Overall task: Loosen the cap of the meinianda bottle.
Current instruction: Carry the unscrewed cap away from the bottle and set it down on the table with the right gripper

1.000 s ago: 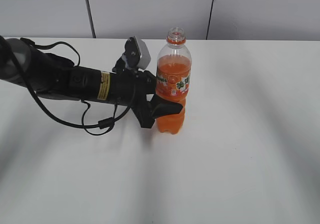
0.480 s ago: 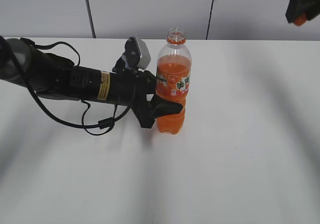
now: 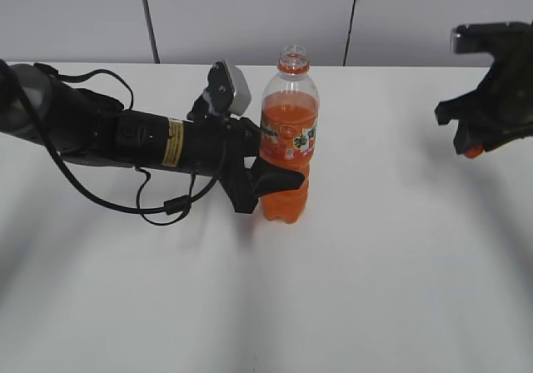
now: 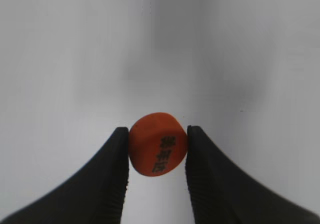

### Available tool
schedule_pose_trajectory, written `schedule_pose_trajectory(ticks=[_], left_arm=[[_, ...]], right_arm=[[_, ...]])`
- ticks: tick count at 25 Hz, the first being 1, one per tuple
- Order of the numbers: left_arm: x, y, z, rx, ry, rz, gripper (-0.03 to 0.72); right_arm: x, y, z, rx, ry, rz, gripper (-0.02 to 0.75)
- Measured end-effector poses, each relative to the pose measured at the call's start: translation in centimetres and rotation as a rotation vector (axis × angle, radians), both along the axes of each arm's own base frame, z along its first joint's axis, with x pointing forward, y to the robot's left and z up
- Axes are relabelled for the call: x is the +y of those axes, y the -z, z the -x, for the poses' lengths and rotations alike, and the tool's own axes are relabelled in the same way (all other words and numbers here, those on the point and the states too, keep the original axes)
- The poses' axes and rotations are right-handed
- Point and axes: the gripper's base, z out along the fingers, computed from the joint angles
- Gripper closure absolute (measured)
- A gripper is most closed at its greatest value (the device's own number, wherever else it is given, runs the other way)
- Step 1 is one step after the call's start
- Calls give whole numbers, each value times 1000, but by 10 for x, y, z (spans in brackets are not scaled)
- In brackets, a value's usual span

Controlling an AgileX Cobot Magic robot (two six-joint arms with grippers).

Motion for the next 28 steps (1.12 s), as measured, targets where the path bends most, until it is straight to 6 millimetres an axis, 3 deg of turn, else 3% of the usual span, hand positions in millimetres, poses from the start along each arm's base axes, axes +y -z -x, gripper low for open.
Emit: schedule_pose_trajectory(ticks=[4, 7, 18, 21, 24, 28], left_arm=[[0, 0, 0, 0, -1, 1, 283], [0, 0, 0, 0, -2, 1, 283], [0, 0, 0, 1, -2, 2, 283], [0, 0, 0, 1, -2, 2, 284], [0, 0, 0, 1, -2, 2, 284], [0, 0, 0, 1, -2, 2, 284]], right_arm=[[-2, 42, 2, 49, 9, 0, 468], [-1, 60, -1, 66, 10, 1, 468], [0, 90, -10, 55, 26, -10, 464], [0, 94, -9, 70, 36, -15, 360], [1, 94, -9, 71, 45, -23, 149], [2, 93, -9, 73, 61, -39, 109]])
